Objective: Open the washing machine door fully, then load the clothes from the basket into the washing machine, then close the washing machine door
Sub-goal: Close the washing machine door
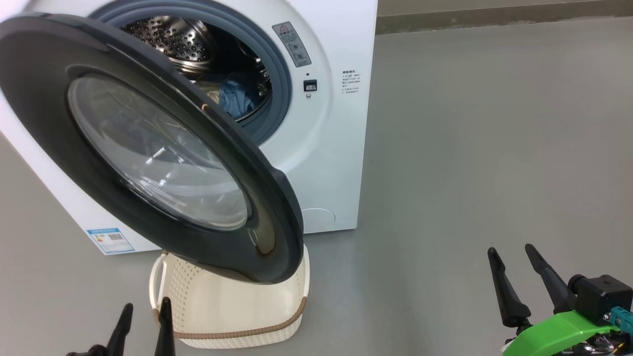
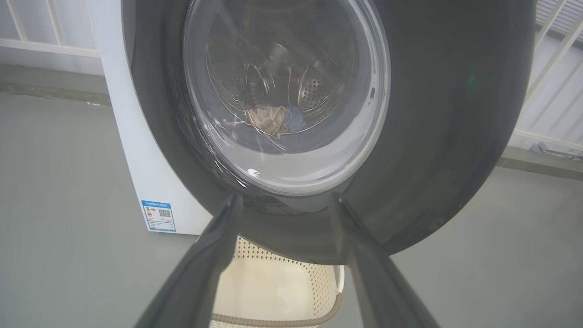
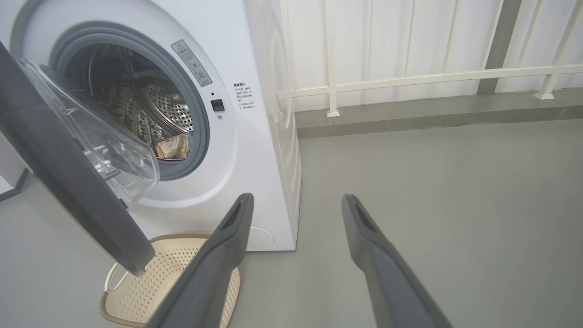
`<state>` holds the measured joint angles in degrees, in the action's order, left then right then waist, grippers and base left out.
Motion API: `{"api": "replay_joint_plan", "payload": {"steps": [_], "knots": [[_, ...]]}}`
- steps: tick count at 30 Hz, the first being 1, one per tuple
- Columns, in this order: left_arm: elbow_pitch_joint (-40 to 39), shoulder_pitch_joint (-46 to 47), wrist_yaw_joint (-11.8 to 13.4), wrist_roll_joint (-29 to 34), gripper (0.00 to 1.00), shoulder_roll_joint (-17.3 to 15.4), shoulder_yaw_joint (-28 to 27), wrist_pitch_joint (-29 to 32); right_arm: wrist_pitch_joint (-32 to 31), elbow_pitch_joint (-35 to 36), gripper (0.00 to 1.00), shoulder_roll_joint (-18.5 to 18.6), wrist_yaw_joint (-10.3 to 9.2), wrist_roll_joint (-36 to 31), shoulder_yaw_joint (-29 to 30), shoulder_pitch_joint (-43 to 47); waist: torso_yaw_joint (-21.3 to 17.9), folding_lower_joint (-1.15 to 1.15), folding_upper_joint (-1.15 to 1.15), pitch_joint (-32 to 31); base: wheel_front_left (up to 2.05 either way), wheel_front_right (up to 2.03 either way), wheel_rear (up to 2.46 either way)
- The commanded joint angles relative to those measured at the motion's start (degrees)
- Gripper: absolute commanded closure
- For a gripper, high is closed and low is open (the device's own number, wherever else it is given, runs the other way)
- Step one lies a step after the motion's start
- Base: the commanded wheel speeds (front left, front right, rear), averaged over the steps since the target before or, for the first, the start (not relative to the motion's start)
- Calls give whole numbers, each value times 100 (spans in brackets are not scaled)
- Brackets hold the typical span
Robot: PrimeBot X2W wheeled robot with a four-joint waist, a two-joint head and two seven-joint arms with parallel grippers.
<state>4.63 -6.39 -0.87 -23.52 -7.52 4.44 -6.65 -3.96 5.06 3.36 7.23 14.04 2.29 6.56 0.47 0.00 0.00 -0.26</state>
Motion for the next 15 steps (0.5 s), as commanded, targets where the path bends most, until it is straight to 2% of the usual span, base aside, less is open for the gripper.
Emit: {"api": "replay_joint_plan", "payload": {"steps": [1, 15], "knots": [[-94, 109, 48, 53, 0, -28, -159, -78, 18, 186, 0, 85, 25, -22, -109, -126, 0, 0, 0, 3, 0, 0, 0], [-154, 145, 93, 41, 0, -59, -87, -38, 60, 193, 0, 63, 25, 9, -60, -120, 44, 0, 0, 67, 0, 0, 0]]}}
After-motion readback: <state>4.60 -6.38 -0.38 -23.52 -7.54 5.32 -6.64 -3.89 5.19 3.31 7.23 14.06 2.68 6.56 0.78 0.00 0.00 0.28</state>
